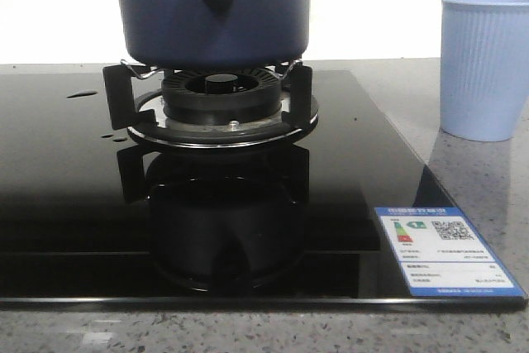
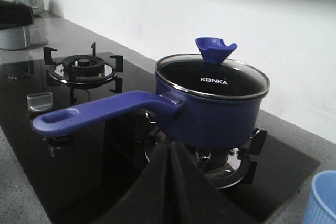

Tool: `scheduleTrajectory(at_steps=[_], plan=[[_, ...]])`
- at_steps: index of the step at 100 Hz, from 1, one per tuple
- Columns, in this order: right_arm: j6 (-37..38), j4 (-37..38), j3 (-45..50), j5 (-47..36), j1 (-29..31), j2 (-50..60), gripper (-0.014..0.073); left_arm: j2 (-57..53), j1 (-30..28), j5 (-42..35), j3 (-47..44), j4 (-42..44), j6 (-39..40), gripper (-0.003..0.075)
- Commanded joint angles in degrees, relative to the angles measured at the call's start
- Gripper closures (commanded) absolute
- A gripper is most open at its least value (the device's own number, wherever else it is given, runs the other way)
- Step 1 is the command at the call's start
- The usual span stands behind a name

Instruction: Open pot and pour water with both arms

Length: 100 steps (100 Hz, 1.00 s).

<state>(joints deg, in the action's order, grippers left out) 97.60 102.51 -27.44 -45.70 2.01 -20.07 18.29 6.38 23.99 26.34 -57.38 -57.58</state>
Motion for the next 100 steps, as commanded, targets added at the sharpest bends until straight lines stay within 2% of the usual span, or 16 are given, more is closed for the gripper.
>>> scheduleTrajectory(at_steps=[1, 5, 14, 28, 38, 44, 69, 89, 100], plan=[[-0.05, -2.61, -1.62, 1.69, -0.05, -0.34, 0.0664, 0.70, -0.12, -2.16, 1.00, 20.74, 21.53, 0.0739], [-0.05, -2.61, -1.62, 1.69, -0.05, -0.34, 0.0664, 0.70, -0.12, -2.60, 0.07, 31.05, 30.79, 0.0739], [-0.05, -2.61, -1.62, 1.69, -0.05, -0.34, 0.0664, 0.33, -0.12, -7.59, -2.89, 42.12, 40.20, 0.0739], [-0.05, -2.61, -1.62, 1.69, -0.05, -0.34, 0.0664, -2.16, -0.12, -23.99, -11.65, 50.57, 48.31, 0.0739], [-0.05, -2.61, -1.62, 1.69, -0.05, -0.34, 0.0664, -6.07, -0.12, -30.05, -18.11, 55.62, 54.56, 0.0739], [-0.05, -2.61, -1.62, 1.69, -0.05, -0.34, 0.0664, -9.28, -0.12, -29.55, -21.19, 57.03, 57.58, 0.0739], [-0.05, -2.61, -1.62, 1.69, -0.05, -0.34, 0.0664, -19.32, -0.12, -21.98, -27.31, 57.38, 59.69, 0.0739], [-0.05, -2.61, -1.62, 1.69, -0.05, -0.34, 0.0664, -20.02, -0.12, -12.24, -28.22, 56.00, 64.36, 0.0739], [-0.05, -2.61, -1.62, 1.69, -0.05, -0.34, 0.0664, -20.02, -0.12, -8.70, -28.32, 55.66, 64.36, 0.0739]])
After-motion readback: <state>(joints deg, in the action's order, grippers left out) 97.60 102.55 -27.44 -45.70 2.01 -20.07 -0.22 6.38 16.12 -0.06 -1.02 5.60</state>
